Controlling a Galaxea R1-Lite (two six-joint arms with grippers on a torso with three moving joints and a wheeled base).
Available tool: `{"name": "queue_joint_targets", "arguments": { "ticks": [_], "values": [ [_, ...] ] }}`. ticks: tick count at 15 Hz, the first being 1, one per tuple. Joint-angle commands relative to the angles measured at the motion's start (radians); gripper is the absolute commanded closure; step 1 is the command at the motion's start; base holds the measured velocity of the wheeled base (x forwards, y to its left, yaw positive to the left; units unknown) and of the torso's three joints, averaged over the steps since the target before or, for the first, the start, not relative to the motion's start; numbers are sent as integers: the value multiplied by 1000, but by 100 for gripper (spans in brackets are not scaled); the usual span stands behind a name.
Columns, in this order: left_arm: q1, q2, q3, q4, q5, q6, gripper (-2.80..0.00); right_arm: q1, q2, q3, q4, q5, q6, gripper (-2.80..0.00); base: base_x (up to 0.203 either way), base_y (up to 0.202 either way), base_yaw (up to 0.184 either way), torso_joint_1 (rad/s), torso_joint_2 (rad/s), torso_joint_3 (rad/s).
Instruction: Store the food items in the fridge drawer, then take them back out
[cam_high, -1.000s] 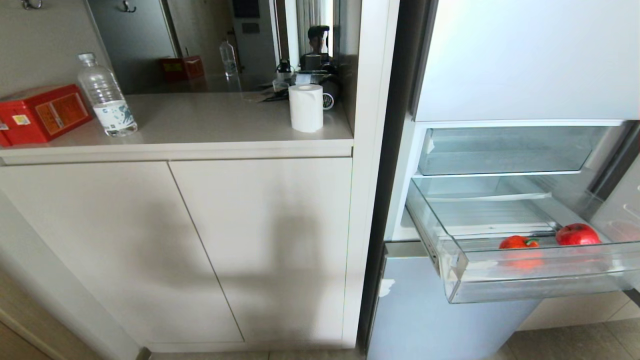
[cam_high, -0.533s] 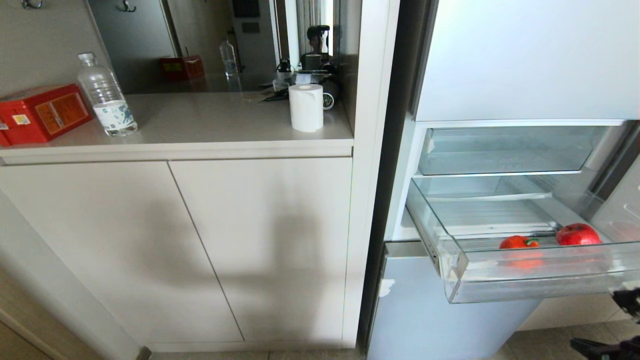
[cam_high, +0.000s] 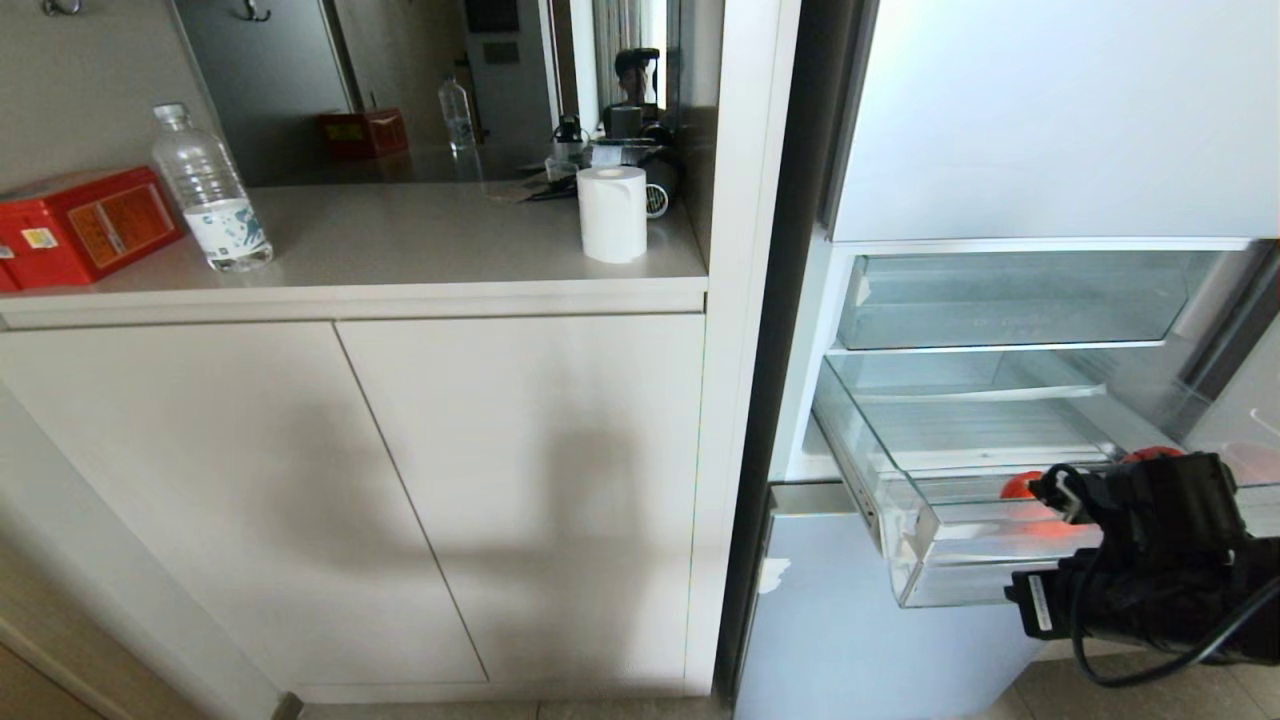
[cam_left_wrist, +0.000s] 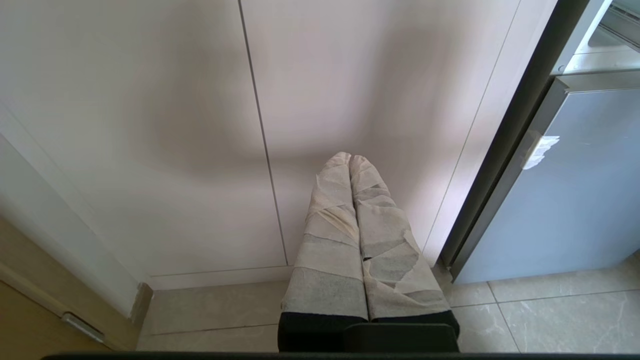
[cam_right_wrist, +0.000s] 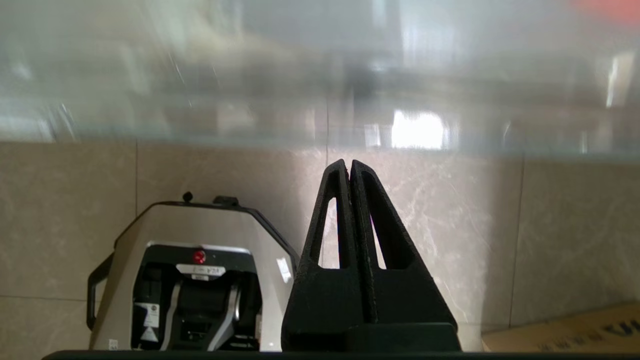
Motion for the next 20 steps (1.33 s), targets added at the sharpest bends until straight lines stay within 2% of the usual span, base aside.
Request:
{"name": "queue_joint_targets", "arguments": {
  "ticks": [1, 3, 7, 9, 16, 20],
  "values": [
    [0, 0, 0, 0, 0, 0, 0, 27, 94, -72, -5, 4, 5, 0, 0, 0, 0, 0, 0, 0],
    [0, 0, 0, 0, 0, 0, 0, 42, 134, -116, -23, 5, 9, 0, 0, 0, 0, 0, 0, 0],
    [0, 0, 0, 0, 0, 0, 0, 83, 243, -188, -258, 3, 122, 0, 0, 0, 0, 0, 0, 0],
    [0, 1, 0, 0, 0, 1, 0, 97, 288, -228, -308, 2, 133, 0, 0, 0, 0, 0, 0, 0],
    [0, 0, 0, 0, 0, 1, 0, 118, 481, -436, -345, -5, 193, 0, 0, 0, 0, 0, 0, 0],
    [0, 0, 0, 0, 0, 0, 0, 119, 544, -508, -444, -6, 198, 0, 0, 0, 0, 0, 0, 0]
  ]
}}
